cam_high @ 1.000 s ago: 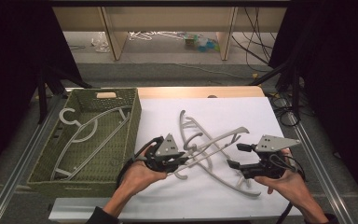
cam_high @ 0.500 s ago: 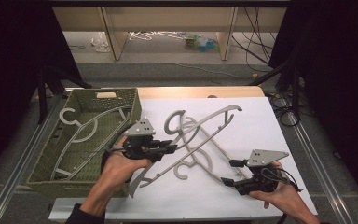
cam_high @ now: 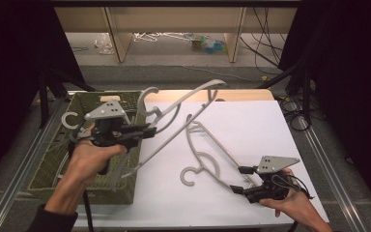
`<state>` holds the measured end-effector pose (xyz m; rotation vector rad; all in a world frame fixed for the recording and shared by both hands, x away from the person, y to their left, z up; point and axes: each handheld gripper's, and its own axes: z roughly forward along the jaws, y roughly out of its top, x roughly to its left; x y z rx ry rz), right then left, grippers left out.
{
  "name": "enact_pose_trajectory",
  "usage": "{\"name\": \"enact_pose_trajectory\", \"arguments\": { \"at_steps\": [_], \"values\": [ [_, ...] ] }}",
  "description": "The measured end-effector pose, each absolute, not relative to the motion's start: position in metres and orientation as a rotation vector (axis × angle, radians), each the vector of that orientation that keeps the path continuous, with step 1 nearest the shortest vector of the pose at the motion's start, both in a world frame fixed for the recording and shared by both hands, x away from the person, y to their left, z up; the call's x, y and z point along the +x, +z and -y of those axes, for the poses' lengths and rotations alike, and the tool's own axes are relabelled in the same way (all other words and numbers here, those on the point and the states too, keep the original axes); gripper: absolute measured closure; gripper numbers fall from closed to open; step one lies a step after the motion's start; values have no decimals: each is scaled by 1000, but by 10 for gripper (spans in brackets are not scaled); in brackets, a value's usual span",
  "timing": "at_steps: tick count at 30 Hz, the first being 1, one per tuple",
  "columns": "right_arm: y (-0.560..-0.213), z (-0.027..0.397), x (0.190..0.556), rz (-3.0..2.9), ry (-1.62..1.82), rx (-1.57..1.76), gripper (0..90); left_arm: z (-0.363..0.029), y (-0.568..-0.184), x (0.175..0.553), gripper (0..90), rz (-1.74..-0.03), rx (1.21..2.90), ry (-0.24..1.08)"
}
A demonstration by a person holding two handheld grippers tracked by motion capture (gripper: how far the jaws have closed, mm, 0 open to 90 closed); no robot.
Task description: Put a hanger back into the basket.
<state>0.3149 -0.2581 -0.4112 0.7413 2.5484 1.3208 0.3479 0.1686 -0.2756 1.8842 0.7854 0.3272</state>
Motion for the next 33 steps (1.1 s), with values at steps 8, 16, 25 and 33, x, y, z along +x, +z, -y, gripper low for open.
{"name": "enact_pose_trajectory", "arguments": {
  "at_steps": [8, 16, 25, 33],
  "values": [
    [-414, 259, 316, -2558, 1307, 751, 297, -215, -278, 361, 792, -883, 1861, 404],
    [-415, 259, 316, -2564, 1301, 769, 284, -253, -280, 371, 792, -917, 1895, 510],
    [-417, 259, 317, -2567, 1302, 767, 284, -293, -292, 378, 792, -995, 1910, 560],
    [-418, 258, 317, -2571, 1298, 764, 284, -319, -311, 380, 792, -1026, 1922, 552]
  ]
}}
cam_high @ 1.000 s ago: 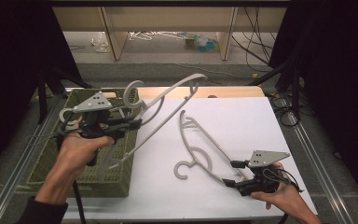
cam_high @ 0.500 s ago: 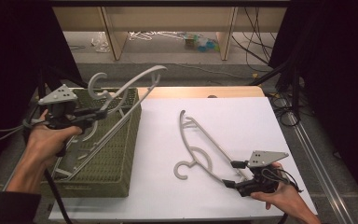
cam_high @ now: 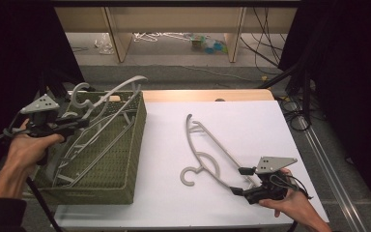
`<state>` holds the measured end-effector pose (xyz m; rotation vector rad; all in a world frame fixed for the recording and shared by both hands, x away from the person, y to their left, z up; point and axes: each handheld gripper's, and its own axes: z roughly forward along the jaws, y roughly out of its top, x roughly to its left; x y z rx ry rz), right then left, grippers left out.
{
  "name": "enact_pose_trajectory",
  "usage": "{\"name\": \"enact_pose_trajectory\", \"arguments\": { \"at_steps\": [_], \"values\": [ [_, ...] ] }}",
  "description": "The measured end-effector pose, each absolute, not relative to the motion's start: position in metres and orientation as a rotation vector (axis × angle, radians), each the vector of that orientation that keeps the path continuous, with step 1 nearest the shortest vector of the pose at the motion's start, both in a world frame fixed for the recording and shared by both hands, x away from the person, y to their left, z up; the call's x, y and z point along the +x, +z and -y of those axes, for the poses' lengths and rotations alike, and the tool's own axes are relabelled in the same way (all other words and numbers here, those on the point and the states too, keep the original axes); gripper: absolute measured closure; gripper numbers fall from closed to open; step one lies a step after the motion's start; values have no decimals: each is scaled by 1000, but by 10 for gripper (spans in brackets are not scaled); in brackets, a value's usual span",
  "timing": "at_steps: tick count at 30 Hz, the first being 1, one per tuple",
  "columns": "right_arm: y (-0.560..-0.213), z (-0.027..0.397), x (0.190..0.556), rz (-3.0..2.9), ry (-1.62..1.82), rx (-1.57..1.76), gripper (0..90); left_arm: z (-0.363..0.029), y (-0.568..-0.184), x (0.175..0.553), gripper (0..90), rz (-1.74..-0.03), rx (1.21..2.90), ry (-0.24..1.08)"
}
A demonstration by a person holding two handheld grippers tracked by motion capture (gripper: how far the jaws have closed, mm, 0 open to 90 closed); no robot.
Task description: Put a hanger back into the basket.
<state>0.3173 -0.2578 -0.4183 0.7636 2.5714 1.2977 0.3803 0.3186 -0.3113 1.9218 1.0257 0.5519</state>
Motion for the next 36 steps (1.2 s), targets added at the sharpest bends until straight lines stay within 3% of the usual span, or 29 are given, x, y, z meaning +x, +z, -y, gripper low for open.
{"name": "enact_pose_trajectory", "arguments": {
  "at_steps": [20, 31, 36],
  "values": [
    [-418, 259, 318, -2582, 1305, 751, 282, -345, -347, 382, 791, -1090, 1993, 508],
    [-419, 259, 318, -2582, 1296, 746, 281, -340, -366, 391, 790, -1117, 2024, 434],
    [-419, 259, 318, -2583, 1289, 742, 281, -336, -379, 398, 788, -1124, 2112, 405]
  ]
}}
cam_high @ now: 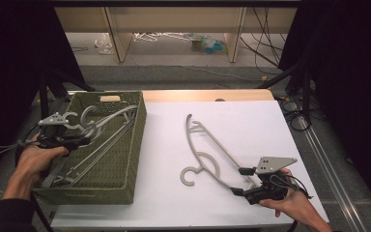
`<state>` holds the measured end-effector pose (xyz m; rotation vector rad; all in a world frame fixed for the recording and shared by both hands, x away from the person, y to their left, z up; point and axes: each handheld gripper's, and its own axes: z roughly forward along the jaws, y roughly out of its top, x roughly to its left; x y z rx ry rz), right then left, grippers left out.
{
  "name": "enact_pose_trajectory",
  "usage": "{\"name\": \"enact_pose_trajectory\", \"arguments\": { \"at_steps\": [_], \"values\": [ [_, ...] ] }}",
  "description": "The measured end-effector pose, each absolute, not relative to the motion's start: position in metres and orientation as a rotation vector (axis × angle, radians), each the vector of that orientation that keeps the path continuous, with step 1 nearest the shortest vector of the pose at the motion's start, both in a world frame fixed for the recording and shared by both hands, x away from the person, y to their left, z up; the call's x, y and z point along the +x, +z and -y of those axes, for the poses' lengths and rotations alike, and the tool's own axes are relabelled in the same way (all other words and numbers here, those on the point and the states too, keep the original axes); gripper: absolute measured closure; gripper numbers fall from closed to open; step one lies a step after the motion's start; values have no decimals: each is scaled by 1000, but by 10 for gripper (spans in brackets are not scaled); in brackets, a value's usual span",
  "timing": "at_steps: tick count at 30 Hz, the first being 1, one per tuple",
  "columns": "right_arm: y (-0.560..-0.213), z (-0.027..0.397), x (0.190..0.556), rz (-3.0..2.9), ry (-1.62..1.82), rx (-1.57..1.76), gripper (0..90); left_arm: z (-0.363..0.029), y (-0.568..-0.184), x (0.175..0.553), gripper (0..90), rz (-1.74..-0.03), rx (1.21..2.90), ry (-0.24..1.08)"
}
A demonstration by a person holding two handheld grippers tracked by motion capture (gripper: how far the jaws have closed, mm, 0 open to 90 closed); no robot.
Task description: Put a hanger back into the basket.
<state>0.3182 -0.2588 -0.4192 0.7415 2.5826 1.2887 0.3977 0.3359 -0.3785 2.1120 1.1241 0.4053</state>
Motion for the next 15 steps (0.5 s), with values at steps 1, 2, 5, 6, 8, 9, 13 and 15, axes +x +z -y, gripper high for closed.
{"name": "enact_pose_trajectory", "arguments": {
  "at_steps": [1, 2, 5, 6, 8, 9, 13, 15],
  "values": [
    [-419, 259, 318, -2582, 1287, 743, 281, -335, -381, 398, 789, -1131, 2109, 397],
    [-418, 259, 318, -2586, 1291, 749, 281, -336, -384, 399, 788, -1145, 2096, 392],
    [-420, 260, 319, -2583, 1282, 749, 281, -341, -393, 398, 771, -1209, 2068, 389],
    [-420, 260, 319, -2583, 1282, 749, 281, -341, -393, 398, 768, -1209, 2068, 389],
    [-420, 260, 319, -2582, 1281, 753, 281, -344, -395, 398, 763, -1237, 2035, 399],
    [-420, 260, 318, -2584, 1279, 753, 281, -345, -395, 398, 759, -1249, 2036, 420],
    [-420, 260, 319, -2583, 1283, 751, 281, -345, -400, 400, 732, -1322, 2067, 492],
    [-420, 260, 318, -2582, 1280, 755, 281, -346, -404, 401, 726, -1352, 2054, 515]
  ]
}}
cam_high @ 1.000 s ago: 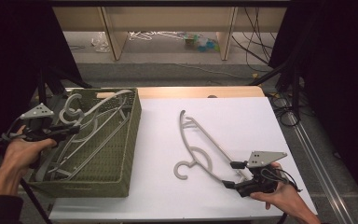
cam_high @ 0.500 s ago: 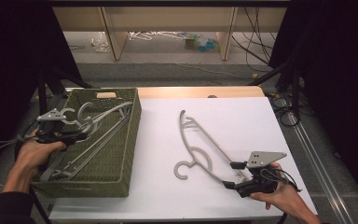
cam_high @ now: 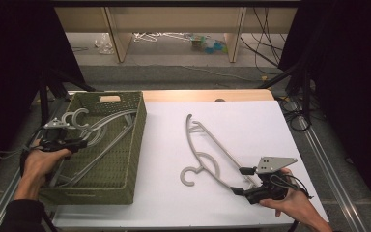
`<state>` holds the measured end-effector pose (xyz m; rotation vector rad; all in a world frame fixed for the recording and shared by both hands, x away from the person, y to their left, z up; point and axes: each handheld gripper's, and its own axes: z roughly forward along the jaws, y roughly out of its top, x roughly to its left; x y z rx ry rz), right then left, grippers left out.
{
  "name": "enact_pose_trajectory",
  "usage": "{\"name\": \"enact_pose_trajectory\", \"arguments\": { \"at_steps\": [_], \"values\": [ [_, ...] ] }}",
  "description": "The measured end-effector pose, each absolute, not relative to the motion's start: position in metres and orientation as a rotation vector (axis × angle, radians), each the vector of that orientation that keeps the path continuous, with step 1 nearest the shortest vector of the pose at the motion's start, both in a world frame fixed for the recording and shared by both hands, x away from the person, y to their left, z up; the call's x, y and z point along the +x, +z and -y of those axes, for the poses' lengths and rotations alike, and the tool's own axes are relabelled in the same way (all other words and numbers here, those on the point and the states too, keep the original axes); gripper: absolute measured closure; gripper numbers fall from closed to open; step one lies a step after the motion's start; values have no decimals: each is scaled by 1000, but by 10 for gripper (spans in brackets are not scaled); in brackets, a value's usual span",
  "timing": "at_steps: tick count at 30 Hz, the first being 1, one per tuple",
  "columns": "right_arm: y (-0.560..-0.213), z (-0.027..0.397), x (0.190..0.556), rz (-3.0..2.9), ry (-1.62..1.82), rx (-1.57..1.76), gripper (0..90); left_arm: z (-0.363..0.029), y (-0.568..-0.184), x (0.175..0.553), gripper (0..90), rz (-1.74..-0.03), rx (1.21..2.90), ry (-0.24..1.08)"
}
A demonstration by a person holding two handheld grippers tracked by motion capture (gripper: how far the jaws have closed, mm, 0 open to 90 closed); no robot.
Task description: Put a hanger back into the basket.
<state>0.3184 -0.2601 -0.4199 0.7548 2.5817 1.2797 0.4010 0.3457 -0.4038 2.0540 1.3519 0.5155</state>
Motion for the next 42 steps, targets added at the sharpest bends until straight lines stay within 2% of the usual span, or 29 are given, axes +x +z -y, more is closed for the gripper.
{"name": "enact_pose_trajectory", "arguments": {
  "at_steps": [6, 11, 17, 21, 27, 34, 42],
  "values": [
    [-420, 261, 319, -2583, 1283, 758, 279, -348, -410, 402, 685, -1435, 2027, 551],
    [-421, 260, 319, -2581, 1282, 759, 278, -347, -405, 399, 504, -1481, 1983, 614],
    [-422, 260, 320, -2583, 1279, 762, 276, -338, -386, 387, 389, -1466, 1864, 651],
    [-423, 259, 319, -2588, 1279, 763, 273, -324, -371, 373, 351, -1412, 1769, 681],
    [-422, 260, 319, -2579, 1281, 766, 271, -292, -362, 351, 285, -1215, 1774, 605],
    [-425, 259, 319, -2592, 1277, 772, 271, -249, -353, 326, 227, -1082, 1776, 556],
    [-427, 259, 320, -2594, 1283, 771, 271, -204, -357, 308, 222, -1012, 1777, 493]
  ]
}}
